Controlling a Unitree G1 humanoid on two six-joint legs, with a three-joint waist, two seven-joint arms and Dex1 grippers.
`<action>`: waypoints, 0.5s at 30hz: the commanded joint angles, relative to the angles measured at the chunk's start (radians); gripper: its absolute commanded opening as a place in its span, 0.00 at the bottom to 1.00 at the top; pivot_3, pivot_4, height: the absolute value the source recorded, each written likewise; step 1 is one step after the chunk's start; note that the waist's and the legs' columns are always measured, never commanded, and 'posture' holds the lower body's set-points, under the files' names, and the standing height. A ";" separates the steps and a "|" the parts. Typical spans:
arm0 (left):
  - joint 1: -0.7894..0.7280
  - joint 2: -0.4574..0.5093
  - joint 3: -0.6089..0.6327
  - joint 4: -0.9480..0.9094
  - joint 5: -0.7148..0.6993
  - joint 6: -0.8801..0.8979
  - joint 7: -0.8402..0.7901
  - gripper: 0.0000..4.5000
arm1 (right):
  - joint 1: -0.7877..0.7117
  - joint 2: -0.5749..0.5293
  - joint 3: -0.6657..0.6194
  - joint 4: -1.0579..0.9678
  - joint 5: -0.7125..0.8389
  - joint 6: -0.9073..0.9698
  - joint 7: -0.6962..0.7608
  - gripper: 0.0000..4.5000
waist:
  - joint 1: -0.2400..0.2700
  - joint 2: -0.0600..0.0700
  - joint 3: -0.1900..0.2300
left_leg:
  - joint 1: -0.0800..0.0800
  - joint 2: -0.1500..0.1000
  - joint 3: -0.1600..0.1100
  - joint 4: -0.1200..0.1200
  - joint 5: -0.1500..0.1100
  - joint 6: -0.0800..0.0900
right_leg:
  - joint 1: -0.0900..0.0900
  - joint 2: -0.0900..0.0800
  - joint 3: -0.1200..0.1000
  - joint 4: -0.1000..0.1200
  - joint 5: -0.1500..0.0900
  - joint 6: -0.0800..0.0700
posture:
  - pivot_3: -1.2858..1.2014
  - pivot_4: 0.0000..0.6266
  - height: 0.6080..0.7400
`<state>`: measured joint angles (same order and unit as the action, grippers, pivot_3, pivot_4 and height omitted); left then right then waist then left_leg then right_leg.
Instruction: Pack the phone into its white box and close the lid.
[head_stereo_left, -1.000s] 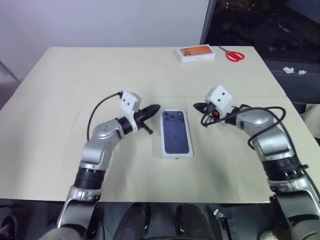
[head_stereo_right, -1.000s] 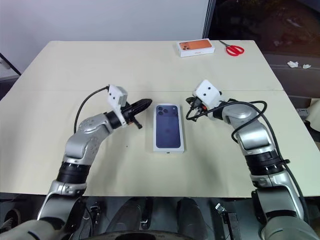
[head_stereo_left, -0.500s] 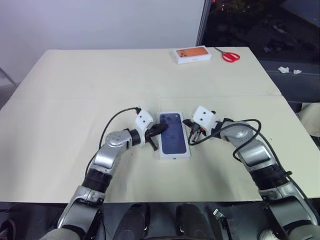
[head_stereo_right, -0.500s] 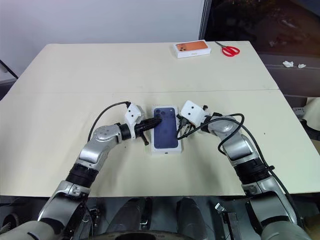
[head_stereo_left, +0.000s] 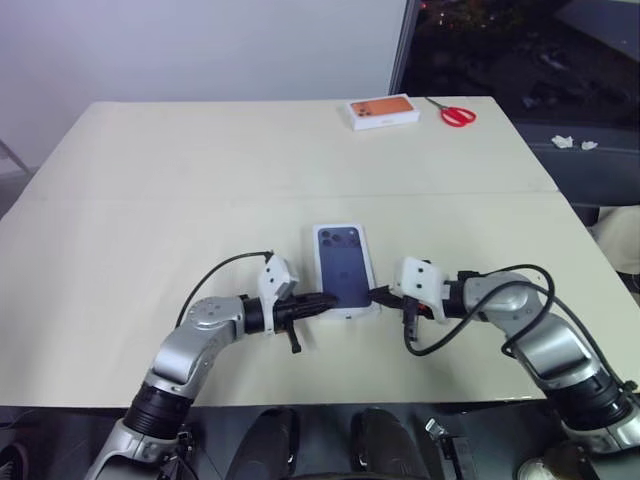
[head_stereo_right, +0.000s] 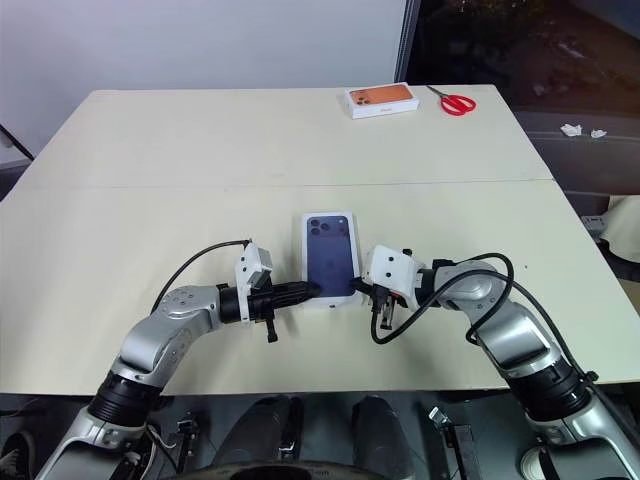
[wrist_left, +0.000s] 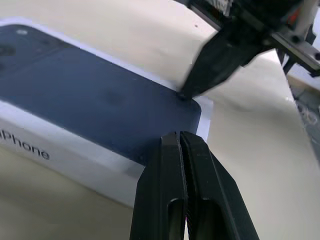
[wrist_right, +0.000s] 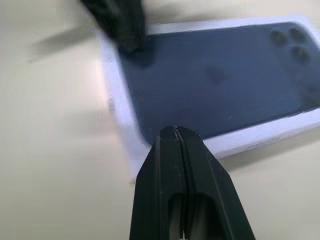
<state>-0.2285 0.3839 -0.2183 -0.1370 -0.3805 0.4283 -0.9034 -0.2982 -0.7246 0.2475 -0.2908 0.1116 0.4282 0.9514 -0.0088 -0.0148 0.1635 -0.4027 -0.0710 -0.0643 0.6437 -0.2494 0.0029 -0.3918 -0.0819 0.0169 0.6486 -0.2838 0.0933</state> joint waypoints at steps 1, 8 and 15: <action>-0.016 0.007 0.058 0.004 -0.031 0.024 0.020 0.03 | -0.017 0.024 -0.031 0.027 0.039 0.063 -0.010 0.00 | 0.000 0.000 0.000 | 0.000 0.000 0.000 0.000 0.000 0.000 | 0.000 0.000 0.000 0.000 0.000 0.000 | 0.52 0.24 1.00; -0.071 0.093 0.258 -0.026 -0.139 0.109 0.048 0.32 | -0.138 0.074 -0.190 0.066 0.207 0.195 -0.023 0.19 | -0.003 0.001 0.003 | -0.006 0.000 0.000 0.001 0.000 0.000 | -0.007 0.000 0.000 0.002 0.000 0.000 | 0.52 0.24 1.00; -0.006 0.264 0.410 -0.023 -0.179 0.121 -0.025 1.00 | -0.145 0.025 -0.269 0.096 0.262 0.176 0.033 0.99 | -0.001 0.001 0.003 | -0.007 -0.001 0.000 0.000 0.000 0.000 | -0.008 0.000 0.000 0.001 0.000 0.000 | 0.52 0.24 1.00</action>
<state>-0.2534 0.6118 0.1333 -0.1317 -0.5376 0.5609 -0.8981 -0.4462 -0.6769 0.0252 -0.1879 0.3504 0.6268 0.9641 -0.0100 -0.0135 0.1669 -0.4095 -0.0720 -0.0639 0.6441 -0.2496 0.0031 -0.3996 -0.0827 0.0177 0.6492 -0.2836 0.0935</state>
